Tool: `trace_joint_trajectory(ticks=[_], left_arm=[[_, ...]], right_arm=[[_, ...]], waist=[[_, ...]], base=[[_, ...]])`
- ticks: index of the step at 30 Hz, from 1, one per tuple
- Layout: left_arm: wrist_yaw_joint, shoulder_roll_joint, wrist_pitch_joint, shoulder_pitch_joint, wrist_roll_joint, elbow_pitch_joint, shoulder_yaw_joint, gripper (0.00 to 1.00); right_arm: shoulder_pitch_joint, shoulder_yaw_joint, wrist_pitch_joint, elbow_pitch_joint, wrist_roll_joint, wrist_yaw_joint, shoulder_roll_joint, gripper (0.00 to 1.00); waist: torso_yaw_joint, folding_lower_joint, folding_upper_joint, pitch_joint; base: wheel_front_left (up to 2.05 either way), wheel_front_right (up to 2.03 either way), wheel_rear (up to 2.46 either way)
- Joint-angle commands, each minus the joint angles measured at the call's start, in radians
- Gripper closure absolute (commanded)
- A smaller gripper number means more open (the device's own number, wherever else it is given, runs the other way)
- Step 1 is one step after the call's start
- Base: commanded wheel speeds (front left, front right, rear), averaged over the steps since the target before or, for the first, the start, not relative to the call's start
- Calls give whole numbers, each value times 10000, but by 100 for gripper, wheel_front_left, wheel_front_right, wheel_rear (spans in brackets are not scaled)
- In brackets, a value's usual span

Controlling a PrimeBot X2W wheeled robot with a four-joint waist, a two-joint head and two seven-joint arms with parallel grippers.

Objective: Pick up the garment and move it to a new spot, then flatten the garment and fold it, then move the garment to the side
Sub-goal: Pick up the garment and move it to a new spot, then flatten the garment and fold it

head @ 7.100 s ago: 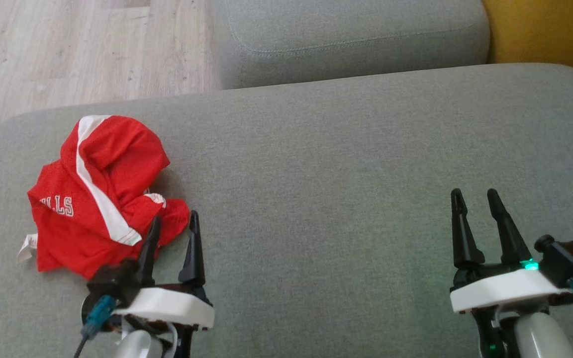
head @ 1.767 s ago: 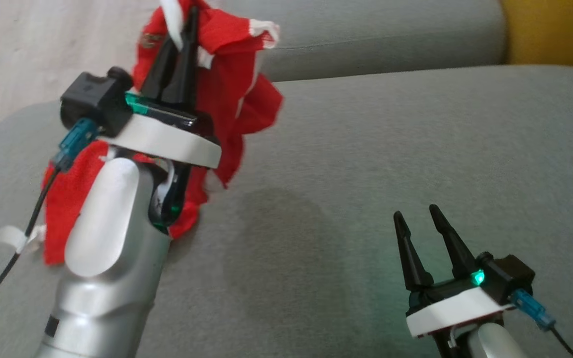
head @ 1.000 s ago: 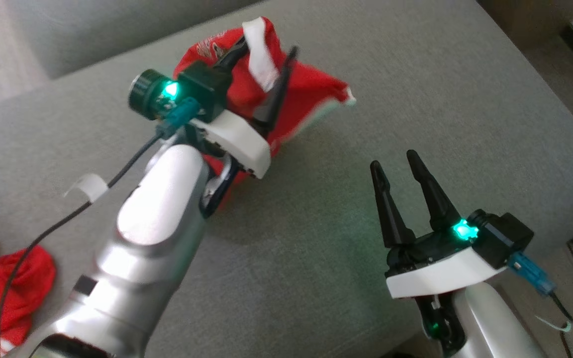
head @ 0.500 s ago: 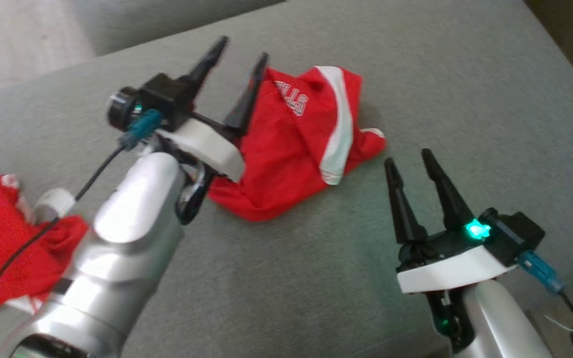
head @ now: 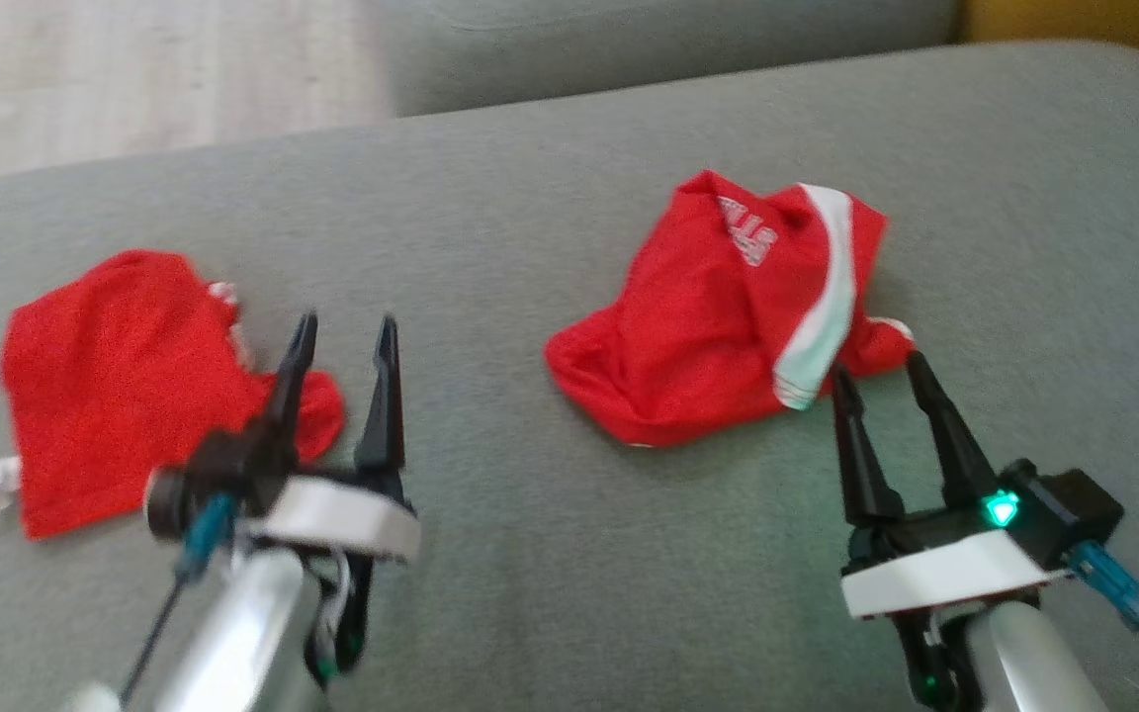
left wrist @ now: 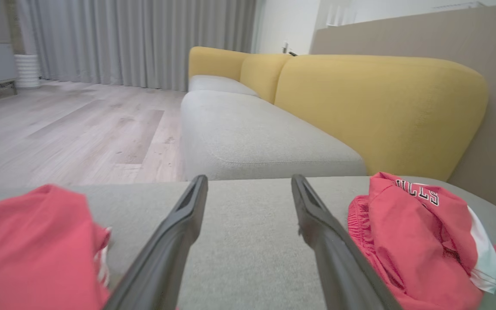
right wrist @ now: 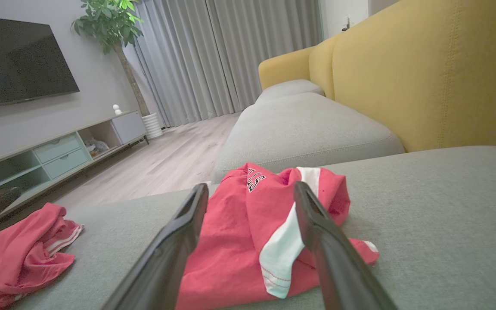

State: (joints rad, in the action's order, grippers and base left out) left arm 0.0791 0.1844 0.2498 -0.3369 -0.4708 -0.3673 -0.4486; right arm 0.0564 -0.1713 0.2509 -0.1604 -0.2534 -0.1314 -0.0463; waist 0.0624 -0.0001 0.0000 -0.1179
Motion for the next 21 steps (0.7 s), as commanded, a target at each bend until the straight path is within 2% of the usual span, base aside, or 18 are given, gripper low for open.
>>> trace_joint_trajectory(ticks=[1, 5, 11, 15, 21], left_arm=[[52, 70, 114, -290, 77, 447, 433, 0], [54, -231, 117, 644, 363, 1098, 713, 0], [-236, -521, 118, 683, 810, 1230, 738, 0], [-363, -652, 119, 639, 950, 1158, 838, 0], [-580, -828, 119, 566, 1091, 962, 890, 0]], right_arm=[[112, -149, 109, 276, 70, 7, -39, 0], [-16, 114, 109, -12, 100, 7, -39, 0], [273, 735, 109, -698, 196, 7, -39, 0], [805, 1060, 109, -1713, 149, 7, -39, 0], [1798, 1004, 109, -3436, -722, 7, -39, 0]], waist=[[-375, 1, 0, 201], [-723, 1, 0, 267], [-1089, 1, 0, 92], [-1189, 1, 0, -144], [-1359, 1, 0, -467]], base=[[0, 0, 0], [0, 0, 0], [0, 0, 0], [0, 0, 0], [0, 0, 0]])
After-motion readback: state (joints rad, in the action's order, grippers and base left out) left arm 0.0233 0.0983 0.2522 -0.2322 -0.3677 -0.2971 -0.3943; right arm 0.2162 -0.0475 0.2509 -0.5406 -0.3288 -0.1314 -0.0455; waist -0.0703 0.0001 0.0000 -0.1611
